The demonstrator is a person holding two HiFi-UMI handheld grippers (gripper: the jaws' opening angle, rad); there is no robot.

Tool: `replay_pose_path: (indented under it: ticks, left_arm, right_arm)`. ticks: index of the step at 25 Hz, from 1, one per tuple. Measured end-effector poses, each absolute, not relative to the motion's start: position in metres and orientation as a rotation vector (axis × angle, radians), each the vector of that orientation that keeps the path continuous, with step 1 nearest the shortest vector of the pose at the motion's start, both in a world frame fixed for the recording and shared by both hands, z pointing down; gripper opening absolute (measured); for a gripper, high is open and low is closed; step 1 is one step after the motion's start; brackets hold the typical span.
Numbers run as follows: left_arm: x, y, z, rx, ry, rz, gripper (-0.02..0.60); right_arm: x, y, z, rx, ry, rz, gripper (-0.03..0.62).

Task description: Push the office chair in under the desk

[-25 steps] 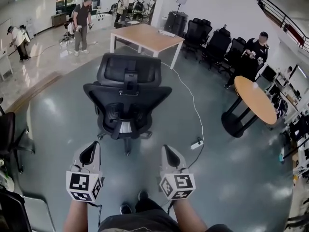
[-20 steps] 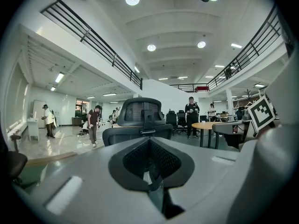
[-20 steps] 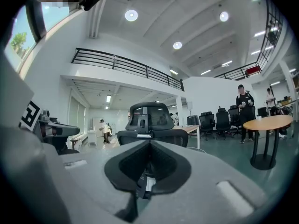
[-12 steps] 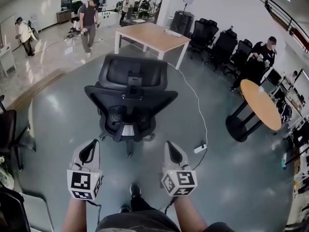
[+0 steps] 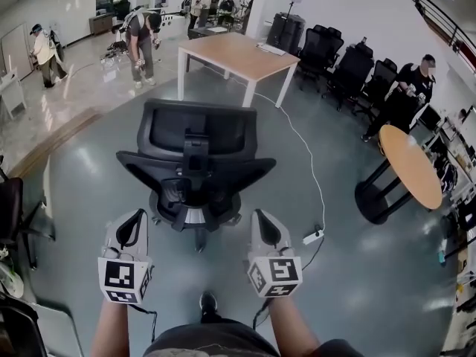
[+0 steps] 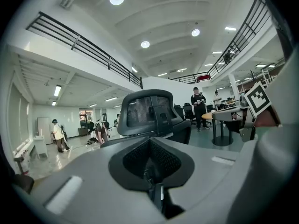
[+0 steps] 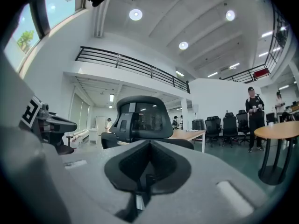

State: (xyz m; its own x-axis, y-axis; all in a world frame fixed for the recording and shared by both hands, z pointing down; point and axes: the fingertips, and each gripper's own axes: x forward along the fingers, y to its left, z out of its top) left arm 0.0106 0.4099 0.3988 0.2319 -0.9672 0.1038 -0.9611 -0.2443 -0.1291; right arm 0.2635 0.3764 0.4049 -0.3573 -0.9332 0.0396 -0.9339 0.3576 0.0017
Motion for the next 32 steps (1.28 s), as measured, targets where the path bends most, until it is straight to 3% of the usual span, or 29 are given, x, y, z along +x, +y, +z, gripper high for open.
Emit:
replay_pose_path:
  ticks: [9, 14, 16, 32]
  left_arm:
    - [0.004, 0.367, 0.406, -2.305, 1.929, -0.384, 0.022]
    - [-0.003, 0.35, 0.414, -2.213, 1.938, -0.482, 0.06]
    - [-0.006, 0.344, 0.414, -2.184, 1.936, -0.516, 0.096]
    - [-0.036, 0.292, 0.442, -2.007, 1.768, -0.93, 0.234]
  right_arm:
    - [0.266, 0.318, 0.404, 1.645, -2.494, -0.147, -0.009]
    - [0.263, 0.299, 0.408, 1.569, -2.435, -0.296, -0.006]
    - [0.263, 0.292, 0.41, 1.538, -2.406, -0.328, 0.066]
    - [0.271, 0.251, 0.432, 1.458, -2.093, -0.547, 0.246]
